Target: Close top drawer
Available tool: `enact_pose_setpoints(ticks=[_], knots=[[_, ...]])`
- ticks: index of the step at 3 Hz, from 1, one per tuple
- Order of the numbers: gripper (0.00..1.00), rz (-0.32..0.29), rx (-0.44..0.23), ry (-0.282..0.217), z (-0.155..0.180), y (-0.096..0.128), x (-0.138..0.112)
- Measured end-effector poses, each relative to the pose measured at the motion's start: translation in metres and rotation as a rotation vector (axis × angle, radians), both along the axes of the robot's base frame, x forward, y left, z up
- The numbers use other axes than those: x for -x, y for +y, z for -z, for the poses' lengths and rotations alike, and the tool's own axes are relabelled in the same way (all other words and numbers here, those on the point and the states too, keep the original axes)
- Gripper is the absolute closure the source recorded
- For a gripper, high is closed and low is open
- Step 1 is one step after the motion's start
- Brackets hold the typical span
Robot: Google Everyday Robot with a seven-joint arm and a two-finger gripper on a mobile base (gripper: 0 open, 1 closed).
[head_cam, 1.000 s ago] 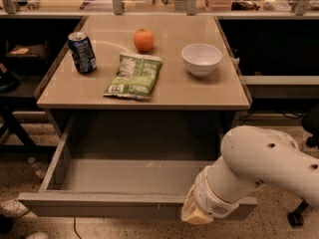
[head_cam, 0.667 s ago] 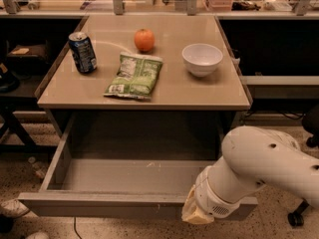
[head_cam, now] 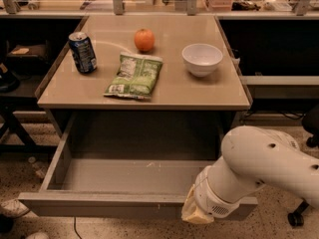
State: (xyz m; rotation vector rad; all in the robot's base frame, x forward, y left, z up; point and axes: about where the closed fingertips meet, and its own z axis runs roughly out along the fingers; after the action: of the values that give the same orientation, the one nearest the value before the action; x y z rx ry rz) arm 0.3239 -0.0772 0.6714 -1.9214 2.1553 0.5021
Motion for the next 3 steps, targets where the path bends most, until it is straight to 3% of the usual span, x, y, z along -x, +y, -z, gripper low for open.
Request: enact_pose_setpoints(ticks=[1, 2, 3], knots=[[0.13, 0.000, 0.000, 0.000, 0.0000, 0.0000, 0.0000], [0.00, 0.000, 0.000, 0.000, 0.0000, 0.0000, 0.0000], [0.00, 0.000, 0.000, 0.000, 0.0000, 0.0000, 0.0000]])
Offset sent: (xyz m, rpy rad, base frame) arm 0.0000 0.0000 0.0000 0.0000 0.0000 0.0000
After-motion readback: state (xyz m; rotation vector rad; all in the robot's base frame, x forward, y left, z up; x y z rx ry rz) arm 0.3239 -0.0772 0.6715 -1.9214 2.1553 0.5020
